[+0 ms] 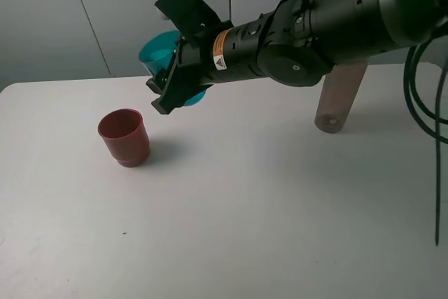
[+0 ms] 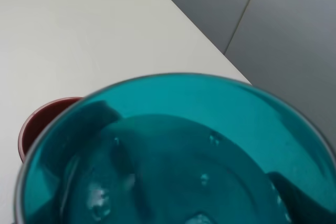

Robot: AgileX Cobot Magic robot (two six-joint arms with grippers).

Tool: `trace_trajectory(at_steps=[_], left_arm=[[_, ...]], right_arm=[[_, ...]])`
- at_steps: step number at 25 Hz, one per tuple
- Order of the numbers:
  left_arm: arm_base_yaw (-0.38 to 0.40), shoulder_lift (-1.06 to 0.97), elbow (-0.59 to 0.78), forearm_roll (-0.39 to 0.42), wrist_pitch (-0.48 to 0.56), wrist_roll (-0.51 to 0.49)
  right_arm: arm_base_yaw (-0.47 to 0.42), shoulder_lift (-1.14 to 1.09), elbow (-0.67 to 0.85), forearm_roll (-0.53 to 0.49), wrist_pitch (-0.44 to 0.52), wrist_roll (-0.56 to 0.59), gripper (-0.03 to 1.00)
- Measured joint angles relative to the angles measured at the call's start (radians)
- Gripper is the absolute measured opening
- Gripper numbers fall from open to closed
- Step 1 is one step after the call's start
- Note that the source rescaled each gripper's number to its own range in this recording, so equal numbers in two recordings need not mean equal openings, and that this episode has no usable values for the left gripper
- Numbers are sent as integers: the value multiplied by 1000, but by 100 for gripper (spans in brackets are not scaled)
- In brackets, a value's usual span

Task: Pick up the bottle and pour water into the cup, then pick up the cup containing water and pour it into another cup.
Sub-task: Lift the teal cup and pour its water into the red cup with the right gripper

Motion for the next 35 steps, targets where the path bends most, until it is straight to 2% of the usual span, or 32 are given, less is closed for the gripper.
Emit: trace_trajectory(at_steps=[10,21,28,35], left_arm=[[0,0,0,0,0,0],[0,0,0,0,0,0],[0,0,0,0,0,0],[0,0,0,0,0,0]], right_arm=[[32,151,-182,28,140,-47,8],[67,257,-309,30,225,-148,8],[67,284,-316,21,257,-235,8],[67,288,-318,-54,259,-283,8]])
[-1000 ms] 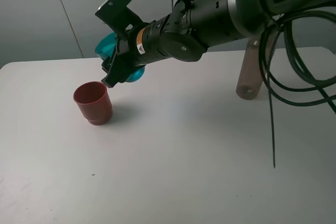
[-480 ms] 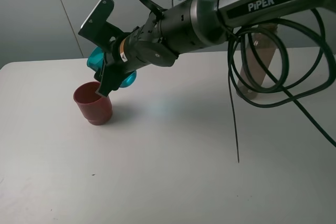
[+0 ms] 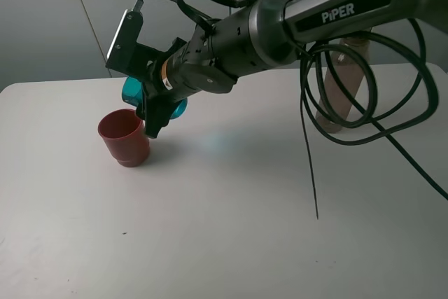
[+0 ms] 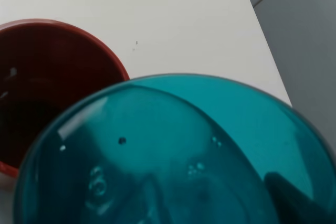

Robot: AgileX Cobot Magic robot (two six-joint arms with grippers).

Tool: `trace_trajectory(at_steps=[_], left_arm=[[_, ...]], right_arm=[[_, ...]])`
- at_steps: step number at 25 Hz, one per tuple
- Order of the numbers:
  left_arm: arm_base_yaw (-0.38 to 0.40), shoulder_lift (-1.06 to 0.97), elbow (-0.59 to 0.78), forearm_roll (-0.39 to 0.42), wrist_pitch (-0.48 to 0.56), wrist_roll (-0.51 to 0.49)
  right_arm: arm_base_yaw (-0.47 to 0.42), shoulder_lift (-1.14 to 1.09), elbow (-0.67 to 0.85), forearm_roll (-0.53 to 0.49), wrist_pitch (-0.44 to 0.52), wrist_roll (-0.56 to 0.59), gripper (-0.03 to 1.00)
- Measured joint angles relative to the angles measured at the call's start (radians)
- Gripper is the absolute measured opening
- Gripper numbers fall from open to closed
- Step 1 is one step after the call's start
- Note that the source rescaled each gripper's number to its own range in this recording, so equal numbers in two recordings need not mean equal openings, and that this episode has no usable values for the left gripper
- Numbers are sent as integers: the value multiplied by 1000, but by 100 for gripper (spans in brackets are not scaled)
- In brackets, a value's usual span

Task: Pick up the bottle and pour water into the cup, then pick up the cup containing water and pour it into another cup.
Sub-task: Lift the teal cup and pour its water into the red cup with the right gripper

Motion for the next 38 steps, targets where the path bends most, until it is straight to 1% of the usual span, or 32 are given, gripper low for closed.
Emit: trace_trajectory(at_steps=[3,7,16,24,29,38], left_arm=[[0,0,0,0,0,0],[0,0,0,0,0,0],[0,0,0,0,0,0],[0,0,0,0,0,0],[0,0,0,0,0,0],[0,0,0,0,0,0]], right_arm=[[0,0,0,-45,0,-7,8],[0,0,0,-77,0,-29,8],[0,0,-5,-97,-2,-81,8],[-4,4,-59,-105,-2,-116,8],[-18,34,-80,-105,0,-161,8],[-18,54,-82,-107,-1,-258,8]])
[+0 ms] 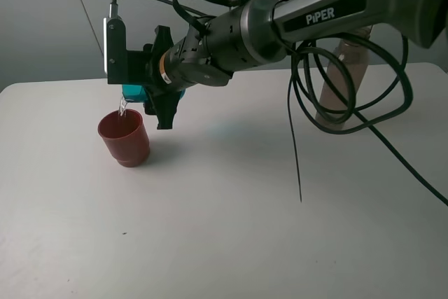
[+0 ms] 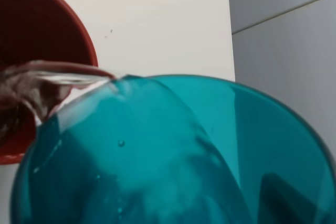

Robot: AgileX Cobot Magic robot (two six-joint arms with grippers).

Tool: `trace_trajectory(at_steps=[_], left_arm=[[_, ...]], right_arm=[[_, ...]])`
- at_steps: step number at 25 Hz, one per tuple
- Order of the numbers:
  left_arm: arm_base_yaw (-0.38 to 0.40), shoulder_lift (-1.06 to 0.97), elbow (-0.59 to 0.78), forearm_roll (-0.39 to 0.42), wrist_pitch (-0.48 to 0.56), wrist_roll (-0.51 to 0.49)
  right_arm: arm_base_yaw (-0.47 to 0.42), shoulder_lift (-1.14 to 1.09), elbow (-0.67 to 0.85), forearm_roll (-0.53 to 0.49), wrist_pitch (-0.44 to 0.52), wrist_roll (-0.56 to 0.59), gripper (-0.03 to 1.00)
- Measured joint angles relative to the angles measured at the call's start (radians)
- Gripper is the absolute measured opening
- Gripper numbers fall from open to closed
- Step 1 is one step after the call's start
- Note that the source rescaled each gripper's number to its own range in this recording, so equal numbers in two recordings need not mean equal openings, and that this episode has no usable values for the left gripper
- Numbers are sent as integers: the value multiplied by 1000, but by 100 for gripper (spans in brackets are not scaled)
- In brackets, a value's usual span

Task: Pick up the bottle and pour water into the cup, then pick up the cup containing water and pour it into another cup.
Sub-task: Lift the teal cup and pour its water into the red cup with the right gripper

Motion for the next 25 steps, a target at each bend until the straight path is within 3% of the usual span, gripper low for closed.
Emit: trace_trajectory(at_steps=[25], left_arm=[[0,0,0,0,0,0]], right_arm=[[-21,0,0,-70,-6,-202,8]])
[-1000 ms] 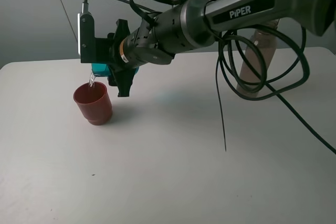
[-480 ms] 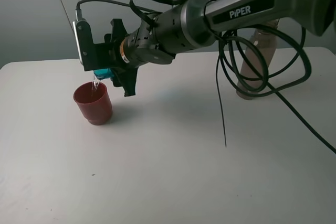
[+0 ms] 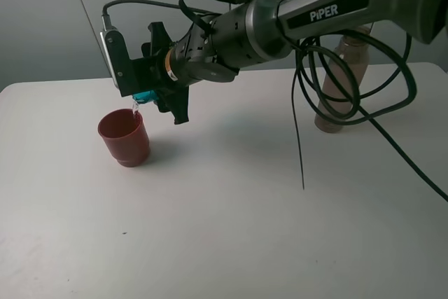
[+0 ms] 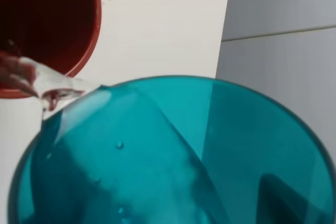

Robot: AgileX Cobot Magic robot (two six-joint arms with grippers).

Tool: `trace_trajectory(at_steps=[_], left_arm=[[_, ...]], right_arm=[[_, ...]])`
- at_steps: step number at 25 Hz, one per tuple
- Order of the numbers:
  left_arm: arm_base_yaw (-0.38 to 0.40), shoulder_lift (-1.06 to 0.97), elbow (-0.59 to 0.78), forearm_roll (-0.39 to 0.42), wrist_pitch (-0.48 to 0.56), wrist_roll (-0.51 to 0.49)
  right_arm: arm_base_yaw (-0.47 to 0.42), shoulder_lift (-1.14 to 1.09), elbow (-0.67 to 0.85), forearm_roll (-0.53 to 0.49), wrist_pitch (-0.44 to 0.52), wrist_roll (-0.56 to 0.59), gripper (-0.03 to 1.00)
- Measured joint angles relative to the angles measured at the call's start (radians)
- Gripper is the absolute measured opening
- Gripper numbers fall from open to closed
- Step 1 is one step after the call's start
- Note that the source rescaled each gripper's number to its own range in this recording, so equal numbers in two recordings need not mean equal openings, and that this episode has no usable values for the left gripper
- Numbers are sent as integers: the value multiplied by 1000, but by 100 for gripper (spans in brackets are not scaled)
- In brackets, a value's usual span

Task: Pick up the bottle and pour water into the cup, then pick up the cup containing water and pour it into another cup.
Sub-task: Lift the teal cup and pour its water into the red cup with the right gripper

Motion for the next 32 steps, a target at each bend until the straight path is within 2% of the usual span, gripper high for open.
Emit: trace_trajectory(at_steps=[15,27,32], left_arm=[[0,0,0,0,0,0],[0,0,0,0,0,0],[0,0,0,0,0,0]], right_arm=[[0,0,0,-3,-24,-3,8],[0,15,-59,-3,-18,0,8],[0,15,-59,-42,-18,-1,8]])
